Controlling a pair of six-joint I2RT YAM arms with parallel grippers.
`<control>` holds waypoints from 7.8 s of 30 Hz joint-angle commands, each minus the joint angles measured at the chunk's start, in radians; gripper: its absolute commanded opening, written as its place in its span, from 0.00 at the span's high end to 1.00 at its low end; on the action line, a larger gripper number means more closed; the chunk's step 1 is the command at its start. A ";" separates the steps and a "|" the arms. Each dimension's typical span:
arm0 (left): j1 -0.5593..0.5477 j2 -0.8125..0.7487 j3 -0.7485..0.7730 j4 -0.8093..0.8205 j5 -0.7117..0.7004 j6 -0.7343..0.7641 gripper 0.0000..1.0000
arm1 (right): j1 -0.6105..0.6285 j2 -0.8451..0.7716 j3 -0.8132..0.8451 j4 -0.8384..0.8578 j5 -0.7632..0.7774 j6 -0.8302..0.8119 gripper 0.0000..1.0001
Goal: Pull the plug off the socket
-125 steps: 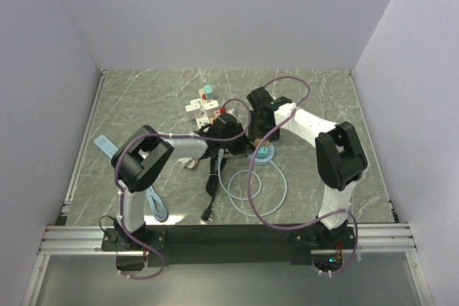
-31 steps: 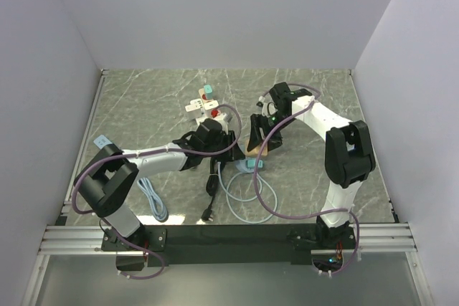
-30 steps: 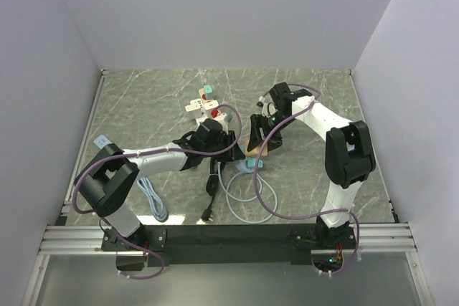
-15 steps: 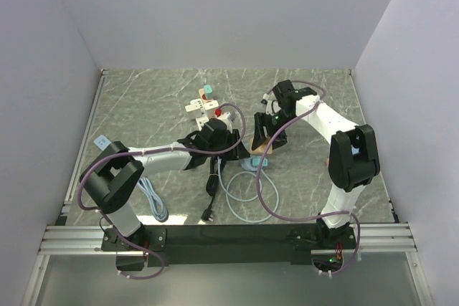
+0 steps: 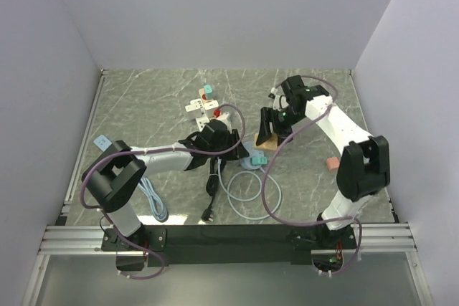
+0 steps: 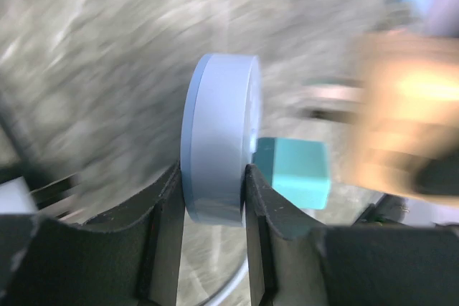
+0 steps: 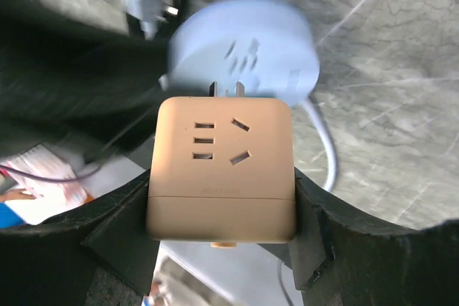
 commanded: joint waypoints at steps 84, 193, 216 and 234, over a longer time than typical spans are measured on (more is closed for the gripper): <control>0.018 0.026 0.044 -0.204 0.024 -0.062 1.00 | -0.387 -0.264 -0.133 0.326 0.528 0.318 0.06; 0.093 -0.423 0.179 -0.376 0.013 -0.117 1.00 | -0.405 -0.246 -0.484 0.396 0.787 0.461 0.88; 1.111 -0.600 0.266 -0.879 -0.299 0.038 1.00 | -0.439 -0.235 -0.426 0.376 0.675 0.461 0.07; 1.224 -0.288 -0.005 -0.609 -0.111 0.118 0.81 | -0.329 -0.337 -0.329 0.396 0.313 0.274 0.04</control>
